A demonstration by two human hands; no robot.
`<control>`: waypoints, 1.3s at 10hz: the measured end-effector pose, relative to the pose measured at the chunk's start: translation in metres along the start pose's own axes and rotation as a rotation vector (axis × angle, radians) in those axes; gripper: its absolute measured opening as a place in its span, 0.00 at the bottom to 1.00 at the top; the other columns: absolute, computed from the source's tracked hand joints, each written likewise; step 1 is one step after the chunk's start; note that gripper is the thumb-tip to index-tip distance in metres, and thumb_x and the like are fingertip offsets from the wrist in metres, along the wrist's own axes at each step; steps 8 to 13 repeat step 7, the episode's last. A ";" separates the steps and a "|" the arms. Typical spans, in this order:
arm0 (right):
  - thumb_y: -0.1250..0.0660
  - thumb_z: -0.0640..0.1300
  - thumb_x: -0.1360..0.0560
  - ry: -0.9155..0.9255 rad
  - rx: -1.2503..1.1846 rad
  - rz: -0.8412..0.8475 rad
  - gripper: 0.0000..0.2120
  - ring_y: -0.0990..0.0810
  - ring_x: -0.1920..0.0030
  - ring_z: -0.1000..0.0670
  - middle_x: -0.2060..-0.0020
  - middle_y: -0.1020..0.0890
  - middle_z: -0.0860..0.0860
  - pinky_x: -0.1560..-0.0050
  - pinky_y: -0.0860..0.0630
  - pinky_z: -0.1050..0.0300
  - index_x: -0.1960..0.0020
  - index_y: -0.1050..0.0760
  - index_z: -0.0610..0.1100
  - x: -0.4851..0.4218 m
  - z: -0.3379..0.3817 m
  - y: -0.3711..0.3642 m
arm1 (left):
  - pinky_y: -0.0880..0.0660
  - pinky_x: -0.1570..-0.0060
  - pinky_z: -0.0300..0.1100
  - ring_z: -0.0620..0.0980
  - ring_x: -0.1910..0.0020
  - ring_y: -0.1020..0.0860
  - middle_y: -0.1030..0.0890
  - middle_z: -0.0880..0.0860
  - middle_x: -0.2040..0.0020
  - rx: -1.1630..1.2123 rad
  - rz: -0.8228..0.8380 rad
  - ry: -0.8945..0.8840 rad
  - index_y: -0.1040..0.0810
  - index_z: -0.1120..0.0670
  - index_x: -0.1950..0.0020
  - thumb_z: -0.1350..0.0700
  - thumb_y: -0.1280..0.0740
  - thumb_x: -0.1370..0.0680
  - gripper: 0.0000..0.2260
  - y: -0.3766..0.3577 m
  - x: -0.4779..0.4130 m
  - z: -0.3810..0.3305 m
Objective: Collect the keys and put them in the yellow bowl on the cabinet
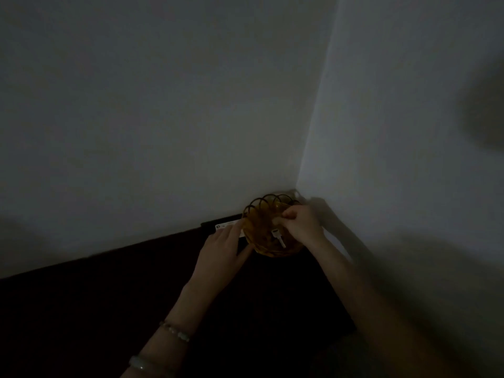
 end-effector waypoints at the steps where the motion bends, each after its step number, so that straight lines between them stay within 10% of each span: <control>1: 0.30 0.41 0.31 -0.043 0.097 0.104 0.06 0.21 0.50 0.43 0.52 0.17 0.42 0.53 0.25 0.56 0.55 0.18 0.40 -0.014 -0.012 -0.017 | 0.26 0.48 0.51 0.59 0.46 0.23 0.21 0.59 0.42 -0.023 0.025 0.038 0.33 0.57 0.33 0.48 0.33 0.25 0.24 -0.010 0.000 0.002; 5: 0.30 0.36 0.34 -0.080 0.181 0.200 0.09 0.22 0.56 0.42 0.66 0.21 0.45 0.60 0.31 0.58 0.71 0.26 0.42 -0.020 -0.015 -0.030 | 0.28 0.45 0.50 0.55 0.41 0.26 0.24 0.55 0.38 -0.038 0.057 0.054 0.34 0.54 0.32 0.47 0.37 0.24 0.23 -0.027 0.003 0.000; 13: 0.33 0.39 0.33 0.041 0.280 0.116 0.02 0.24 0.64 0.45 0.67 0.20 0.45 0.65 0.28 0.55 0.65 0.24 0.40 -0.010 0.006 -0.015 | 0.28 0.46 0.50 0.56 0.42 0.26 0.23 0.55 0.39 -0.047 0.050 0.044 0.32 0.55 0.34 0.48 0.36 0.24 0.21 -0.019 0.004 0.001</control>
Point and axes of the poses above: each hand's wrist, its own x-axis away from the middle knuckle, its own y-axis out of the back of the hand, z = x × y, the point moved 8 cm from there along -x, towards the middle knuckle
